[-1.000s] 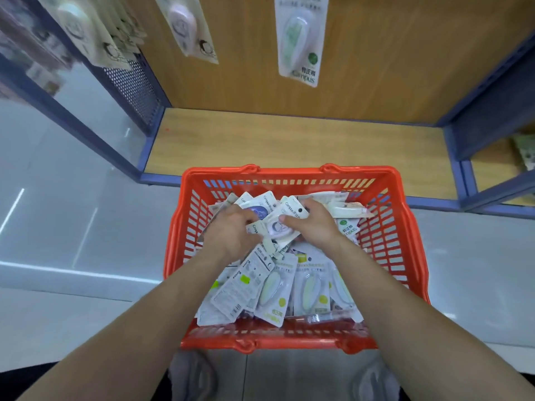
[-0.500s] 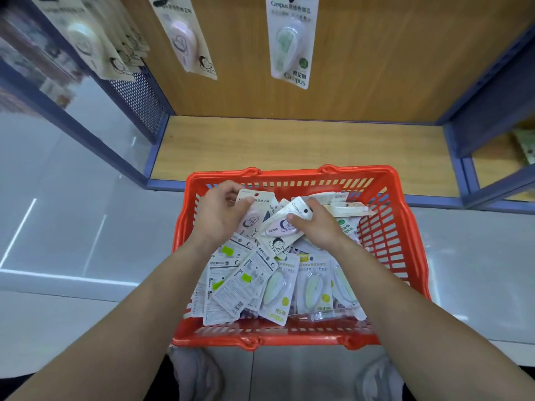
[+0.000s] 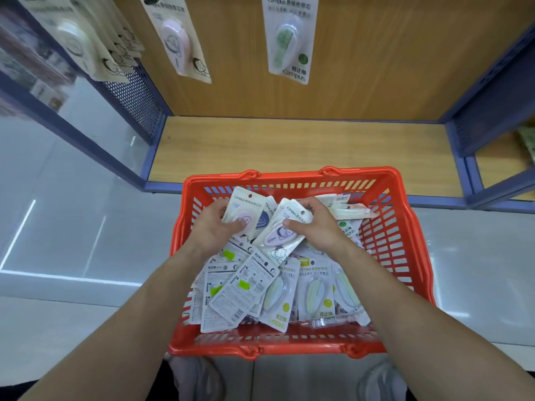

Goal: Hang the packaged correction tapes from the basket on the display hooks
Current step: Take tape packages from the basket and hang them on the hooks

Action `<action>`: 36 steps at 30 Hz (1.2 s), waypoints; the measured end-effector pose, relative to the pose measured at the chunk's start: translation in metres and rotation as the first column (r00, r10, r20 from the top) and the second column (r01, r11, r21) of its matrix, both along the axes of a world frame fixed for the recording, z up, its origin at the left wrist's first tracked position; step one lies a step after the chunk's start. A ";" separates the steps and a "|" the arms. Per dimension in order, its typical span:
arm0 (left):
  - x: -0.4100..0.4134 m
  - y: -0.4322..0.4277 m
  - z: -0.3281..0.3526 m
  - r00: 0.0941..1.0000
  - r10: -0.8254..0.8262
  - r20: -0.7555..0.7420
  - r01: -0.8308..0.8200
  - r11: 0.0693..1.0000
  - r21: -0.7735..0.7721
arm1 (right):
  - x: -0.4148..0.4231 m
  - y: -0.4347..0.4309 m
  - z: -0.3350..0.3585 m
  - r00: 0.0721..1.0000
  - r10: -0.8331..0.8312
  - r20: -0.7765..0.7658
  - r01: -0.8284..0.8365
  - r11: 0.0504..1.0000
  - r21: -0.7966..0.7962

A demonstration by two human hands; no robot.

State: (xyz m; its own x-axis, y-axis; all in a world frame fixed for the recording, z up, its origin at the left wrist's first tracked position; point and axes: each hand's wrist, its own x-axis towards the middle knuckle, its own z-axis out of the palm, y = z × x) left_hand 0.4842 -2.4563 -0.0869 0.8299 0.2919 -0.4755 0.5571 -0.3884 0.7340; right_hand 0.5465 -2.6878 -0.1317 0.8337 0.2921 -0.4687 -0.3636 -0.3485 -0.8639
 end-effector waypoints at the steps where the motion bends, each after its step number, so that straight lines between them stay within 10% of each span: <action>1: 0.001 0.000 0.004 0.999 0.030 0.011 -0.030 1.000 0.006 | 0.001 -0.001 0.003 1.000 -0.015 0.002 0.015 1.000 0.015; 25: -0.078 -0.084 0.224 0.967 -0.073 0.244 0.178 0.879 -0.442 | -0.060 -0.062 0.264 0.999 -0.019 0.026 0.006 0.897 0.441; 36: -0.057 -0.078 0.202 0.963 -0.071 0.262 0.148 0.945 -0.291 | -0.042 -0.053 0.255 0.951 0.180 0.250 -0.205 0.975 0.082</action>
State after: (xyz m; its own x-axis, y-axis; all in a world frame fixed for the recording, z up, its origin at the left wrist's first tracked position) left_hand 0.4276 -2.5346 0.1155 0.9500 0.0657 -0.3052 0.3121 -0.1724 0.9343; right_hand 0.5047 -2.7405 0.1229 0.8406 0.4950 -0.2199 -0.0764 -0.2936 -0.9529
